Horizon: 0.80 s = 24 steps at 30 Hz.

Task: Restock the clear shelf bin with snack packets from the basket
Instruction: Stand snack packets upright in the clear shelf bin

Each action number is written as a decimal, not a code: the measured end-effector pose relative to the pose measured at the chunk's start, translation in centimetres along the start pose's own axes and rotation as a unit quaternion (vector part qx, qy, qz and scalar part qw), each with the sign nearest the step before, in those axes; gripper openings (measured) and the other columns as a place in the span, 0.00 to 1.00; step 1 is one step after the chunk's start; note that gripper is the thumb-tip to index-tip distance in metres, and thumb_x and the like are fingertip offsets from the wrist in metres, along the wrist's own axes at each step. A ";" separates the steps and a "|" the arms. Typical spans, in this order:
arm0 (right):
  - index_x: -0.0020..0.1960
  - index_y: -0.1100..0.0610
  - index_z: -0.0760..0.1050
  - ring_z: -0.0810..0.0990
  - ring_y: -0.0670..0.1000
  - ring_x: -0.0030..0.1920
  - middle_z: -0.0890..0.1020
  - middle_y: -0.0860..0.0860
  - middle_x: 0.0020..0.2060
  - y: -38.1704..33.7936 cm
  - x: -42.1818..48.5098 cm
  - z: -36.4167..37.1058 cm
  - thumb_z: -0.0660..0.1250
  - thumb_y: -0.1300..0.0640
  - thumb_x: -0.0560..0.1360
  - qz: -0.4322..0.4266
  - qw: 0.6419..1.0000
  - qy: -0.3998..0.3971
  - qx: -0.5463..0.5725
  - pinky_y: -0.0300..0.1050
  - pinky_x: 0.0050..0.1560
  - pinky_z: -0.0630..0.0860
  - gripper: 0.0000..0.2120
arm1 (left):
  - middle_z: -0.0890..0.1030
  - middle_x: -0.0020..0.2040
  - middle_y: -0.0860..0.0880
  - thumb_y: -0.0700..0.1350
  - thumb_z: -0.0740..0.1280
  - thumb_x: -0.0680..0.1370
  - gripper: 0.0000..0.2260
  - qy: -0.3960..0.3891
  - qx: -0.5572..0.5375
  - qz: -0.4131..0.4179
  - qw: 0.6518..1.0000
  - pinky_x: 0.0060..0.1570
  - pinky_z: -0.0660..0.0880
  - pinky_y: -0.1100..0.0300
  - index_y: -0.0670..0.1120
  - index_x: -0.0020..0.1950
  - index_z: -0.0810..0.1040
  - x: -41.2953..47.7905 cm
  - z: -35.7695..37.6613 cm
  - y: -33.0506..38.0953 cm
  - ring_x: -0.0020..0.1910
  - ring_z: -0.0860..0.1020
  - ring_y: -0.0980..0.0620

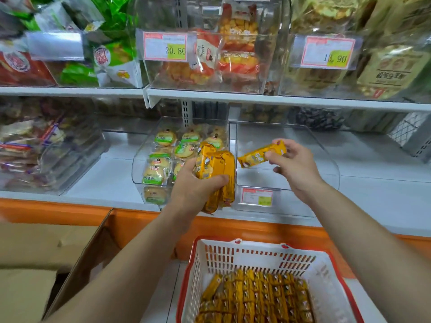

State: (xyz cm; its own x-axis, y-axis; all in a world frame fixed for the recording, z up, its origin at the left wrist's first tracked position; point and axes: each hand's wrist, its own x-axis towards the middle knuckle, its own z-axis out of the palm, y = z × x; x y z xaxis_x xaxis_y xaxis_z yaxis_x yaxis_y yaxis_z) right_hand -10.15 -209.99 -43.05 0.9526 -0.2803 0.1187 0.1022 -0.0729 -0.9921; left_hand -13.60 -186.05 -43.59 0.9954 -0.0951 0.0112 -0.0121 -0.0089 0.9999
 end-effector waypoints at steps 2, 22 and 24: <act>0.54 0.48 0.78 0.80 0.46 0.41 0.81 0.49 0.44 1.0 3.1 0.3 0.73 0.64 0.74 -0.017 0.998 -0.009 -0.055 0.39 0.38 0.77 0.13 | 0.87 0.44 0.52 0.45 0.79 0.71 0.17 0.007 0.012 0.009 1.000 0.37 0.84 0.53 0.54 0.56 0.77 0.8 0.1 -0.3 0.43 0.87 0.51; 0.51 0.53 0.73 0.82 0.61 0.51 0.79 0.57 0.46 7.6 19.9 5.6 0.77 0.66 0.68 -0.016 0.924 -0.080 -0.375 0.57 0.54 0.80 0.18 | 0.87 0.42 0.54 0.38 0.78 0.71 0.20 0.034 0.048 0.018 0.998 0.35 0.81 0.64 0.54 0.57 0.77 3.6 0.3 -3.3 0.39 0.86 0.54; 0.50 0.53 0.71 0.82 0.60 0.50 0.79 0.57 0.46 7.8 20.1 6.0 0.78 0.64 0.68 -0.009 0.930 -0.069 -0.361 0.52 0.49 0.80 0.19 | 0.87 0.43 0.53 0.39 0.79 0.71 0.23 0.029 0.047 0.015 0.998 0.36 0.81 0.63 0.52 0.61 0.76 3.6 0.5 -3.4 0.41 0.86 0.54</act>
State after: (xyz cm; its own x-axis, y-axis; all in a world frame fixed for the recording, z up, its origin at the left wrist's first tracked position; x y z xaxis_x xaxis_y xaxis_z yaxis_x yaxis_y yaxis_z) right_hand 11.51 -210.43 -48.70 0.9855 -0.1506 0.0783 -0.0537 -0.7142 -0.6979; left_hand -10.01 -186.86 -46.94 0.9982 -0.0392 0.0448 -0.0486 -0.1003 0.9938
